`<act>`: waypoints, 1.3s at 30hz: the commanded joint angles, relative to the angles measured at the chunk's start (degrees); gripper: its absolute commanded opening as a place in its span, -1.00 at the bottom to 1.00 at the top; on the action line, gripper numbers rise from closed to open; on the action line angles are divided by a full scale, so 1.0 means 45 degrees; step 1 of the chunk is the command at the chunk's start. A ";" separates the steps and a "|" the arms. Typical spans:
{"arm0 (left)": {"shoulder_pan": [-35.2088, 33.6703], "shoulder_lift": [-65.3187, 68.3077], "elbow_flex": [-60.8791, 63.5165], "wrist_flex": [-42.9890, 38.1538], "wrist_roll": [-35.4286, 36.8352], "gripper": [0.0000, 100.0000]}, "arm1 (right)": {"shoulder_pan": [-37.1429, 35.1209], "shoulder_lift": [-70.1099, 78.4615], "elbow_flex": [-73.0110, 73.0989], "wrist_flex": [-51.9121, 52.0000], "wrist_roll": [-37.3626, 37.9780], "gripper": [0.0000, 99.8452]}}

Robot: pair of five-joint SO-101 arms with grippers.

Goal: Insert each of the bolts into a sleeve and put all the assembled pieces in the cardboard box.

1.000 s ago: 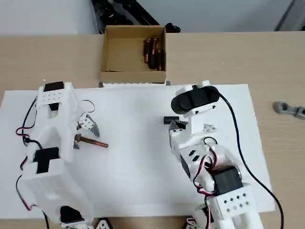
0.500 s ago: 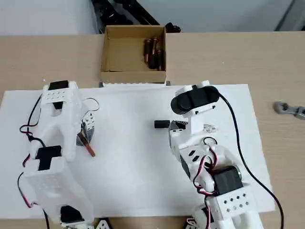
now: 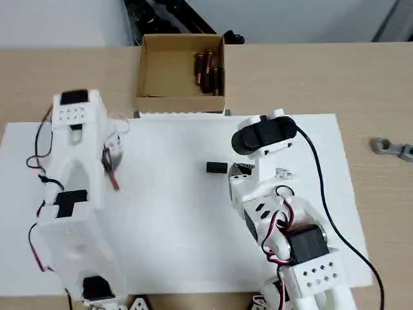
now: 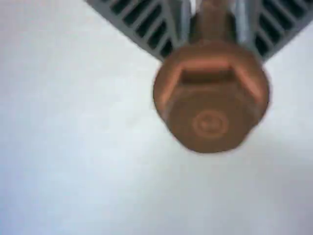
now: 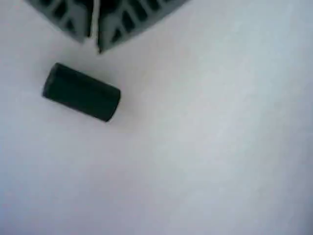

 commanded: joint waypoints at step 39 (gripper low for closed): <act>0.2540 -1.3031 0.2413 0.0430 -0.6525 -0.99 | -0.0576 0.8625 -1.0178 0.4308 -0.1582 -0.99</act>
